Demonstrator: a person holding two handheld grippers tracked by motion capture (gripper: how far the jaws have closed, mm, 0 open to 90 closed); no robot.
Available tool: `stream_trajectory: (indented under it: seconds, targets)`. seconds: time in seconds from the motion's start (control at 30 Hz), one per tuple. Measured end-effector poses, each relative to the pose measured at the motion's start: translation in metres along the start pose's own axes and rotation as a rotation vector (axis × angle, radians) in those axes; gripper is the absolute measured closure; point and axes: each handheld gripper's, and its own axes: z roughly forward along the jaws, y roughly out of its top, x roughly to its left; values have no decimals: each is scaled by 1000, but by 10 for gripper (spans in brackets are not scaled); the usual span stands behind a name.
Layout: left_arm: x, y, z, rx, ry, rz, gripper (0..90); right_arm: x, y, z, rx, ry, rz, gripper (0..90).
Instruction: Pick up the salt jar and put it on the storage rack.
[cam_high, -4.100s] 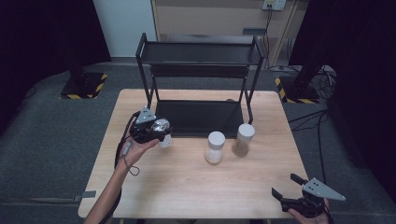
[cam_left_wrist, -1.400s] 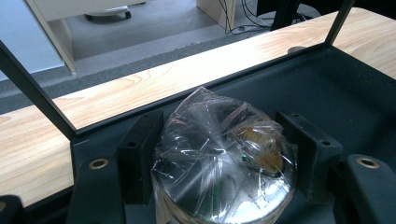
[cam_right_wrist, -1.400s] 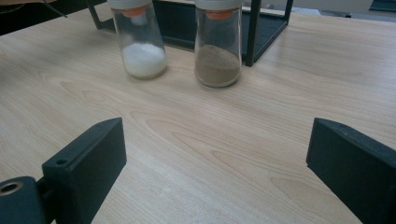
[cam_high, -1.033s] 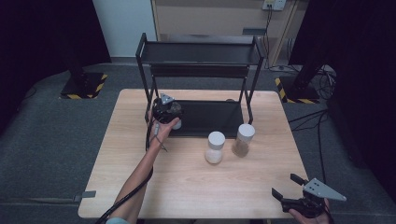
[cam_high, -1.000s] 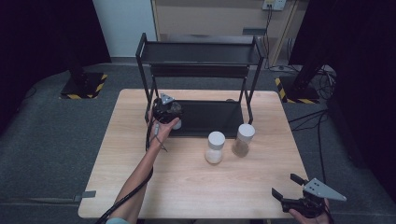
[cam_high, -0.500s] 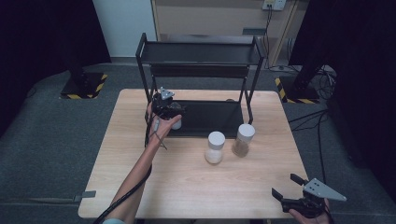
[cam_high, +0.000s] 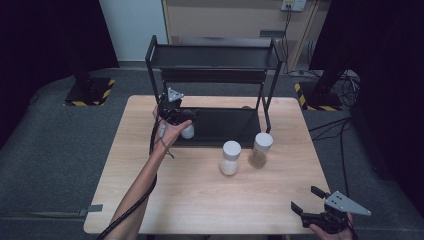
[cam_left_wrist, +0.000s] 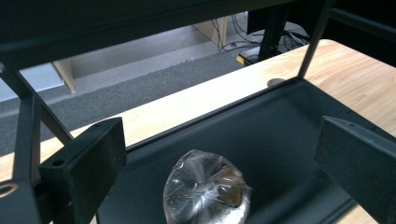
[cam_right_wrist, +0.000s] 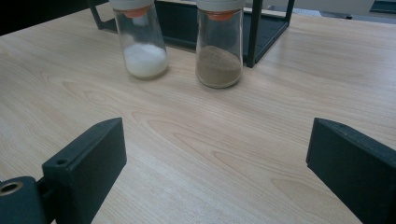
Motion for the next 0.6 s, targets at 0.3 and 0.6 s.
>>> stream_trajectory:
  seconds: [0.3, 0.6]
  targets:
    - [-3, 6, -19, -32, -27, -1, 12, 0, 0, 0, -1, 0, 1, 50]
    - [-3, 1, -43, -40, -53, 5, 11, 1, 1, 0, 3, 0, 0, 50]
